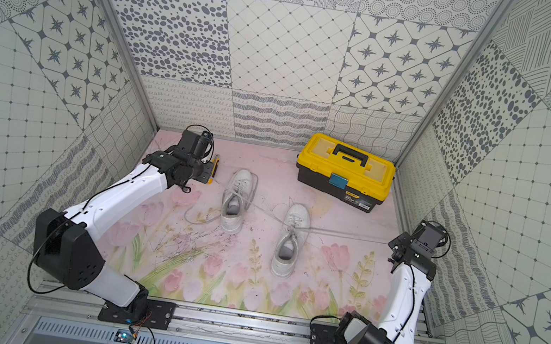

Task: Tie the shoes
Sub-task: Tie the shoelace on the shoe.

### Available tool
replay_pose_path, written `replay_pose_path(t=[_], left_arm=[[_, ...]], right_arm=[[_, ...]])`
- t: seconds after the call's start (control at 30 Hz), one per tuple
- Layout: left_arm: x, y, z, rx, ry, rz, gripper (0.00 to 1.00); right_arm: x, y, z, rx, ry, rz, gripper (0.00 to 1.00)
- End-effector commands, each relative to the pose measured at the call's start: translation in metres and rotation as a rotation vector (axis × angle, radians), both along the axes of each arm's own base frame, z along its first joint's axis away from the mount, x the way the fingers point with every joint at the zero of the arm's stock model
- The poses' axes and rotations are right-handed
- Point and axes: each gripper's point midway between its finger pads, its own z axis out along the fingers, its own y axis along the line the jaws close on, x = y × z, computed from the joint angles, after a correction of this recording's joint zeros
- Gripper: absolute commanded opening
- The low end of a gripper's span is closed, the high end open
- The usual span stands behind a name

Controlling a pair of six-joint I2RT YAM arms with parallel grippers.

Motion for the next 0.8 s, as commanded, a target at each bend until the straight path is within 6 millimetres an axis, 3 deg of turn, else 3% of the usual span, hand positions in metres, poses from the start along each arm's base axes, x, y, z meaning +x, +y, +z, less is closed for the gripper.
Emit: replay_pose_path(t=[0.0,0.17,0.3,0.47,0.57,0.77], left_arm=[[0.002,0.011,-0.004,-0.054,-0.015,0.042,0.0],[0.002,0.034,-0.011,-0.061,-0.009,0.125,0.0],[0.002,0.045,-0.019,-0.081,0.01,0.15,0.0],[0.004,0.031,-0.018,-0.142,0.009,0.097,0.0],[0.007,0.005,0.0,-0.254,-0.037,0.013,0.0],[0.0,-0.054,0.064,-0.327,-0.156,-0.159,0.0]], right_arm=[[-0.008,-0.024,-0.005,-0.069,0.021,-0.102,0.0],[-0.02,-0.042,-0.031,-0.036,0.067,-0.189,0.0],[-0.019,-0.044,-0.053,0.0,0.106,-0.188,0.0],[-0.008,-0.036,-0.051,0.043,0.066,-0.125,0.0],[0.02,-0.008,-0.037,0.131,-0.04,0.027,0.0],[0.068,0.075,0.004,0.203,-0.124,0.353,0.5]])
